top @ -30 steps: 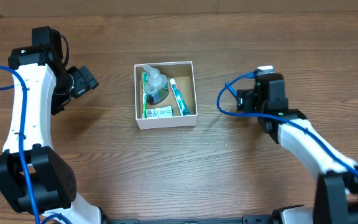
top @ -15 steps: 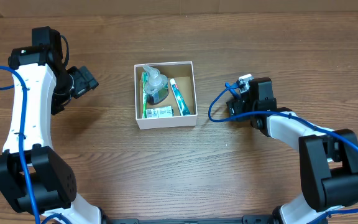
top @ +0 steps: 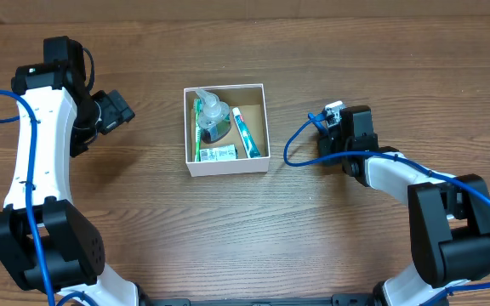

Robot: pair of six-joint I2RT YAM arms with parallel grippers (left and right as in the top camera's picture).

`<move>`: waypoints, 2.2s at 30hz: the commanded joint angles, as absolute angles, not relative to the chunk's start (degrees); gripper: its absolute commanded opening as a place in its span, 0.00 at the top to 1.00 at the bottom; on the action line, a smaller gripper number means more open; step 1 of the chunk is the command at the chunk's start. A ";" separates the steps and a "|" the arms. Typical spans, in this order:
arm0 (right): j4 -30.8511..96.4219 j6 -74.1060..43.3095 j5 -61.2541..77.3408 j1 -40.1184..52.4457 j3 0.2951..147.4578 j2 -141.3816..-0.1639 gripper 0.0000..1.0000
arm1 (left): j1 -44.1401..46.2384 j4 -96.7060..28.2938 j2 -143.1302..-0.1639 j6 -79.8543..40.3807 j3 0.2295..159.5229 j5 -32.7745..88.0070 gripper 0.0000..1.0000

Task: Pack container
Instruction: 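Move right gripper to the blue razor and grasp its handle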

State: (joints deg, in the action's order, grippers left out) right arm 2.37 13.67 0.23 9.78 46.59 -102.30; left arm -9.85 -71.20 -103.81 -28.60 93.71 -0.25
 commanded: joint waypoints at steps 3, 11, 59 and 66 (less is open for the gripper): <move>1.91 13.50 0.78 9.61 47.29 -102.76 0.79 | -10.09 -71.33 -101.89 -29.19 94.78 -0.43 0.00; 3.75 6.66 0.82 9.63 48.73 -96.99 0.80 | -10.09 -71.33 -101.89 -29.19 94.78 -0.43 0.00; 2.20 7.79 1.98 9.67 48.16 -103.00 0.40 | -10.09 -71.33 -101.89 -29.19 94.78 -0.43 0.00; 1.96 7.77 0.97 9.67 48.16 -103.00 0.63 | -10.09 -71.33 -101.89 -29.19 94.78 -0.43 0.00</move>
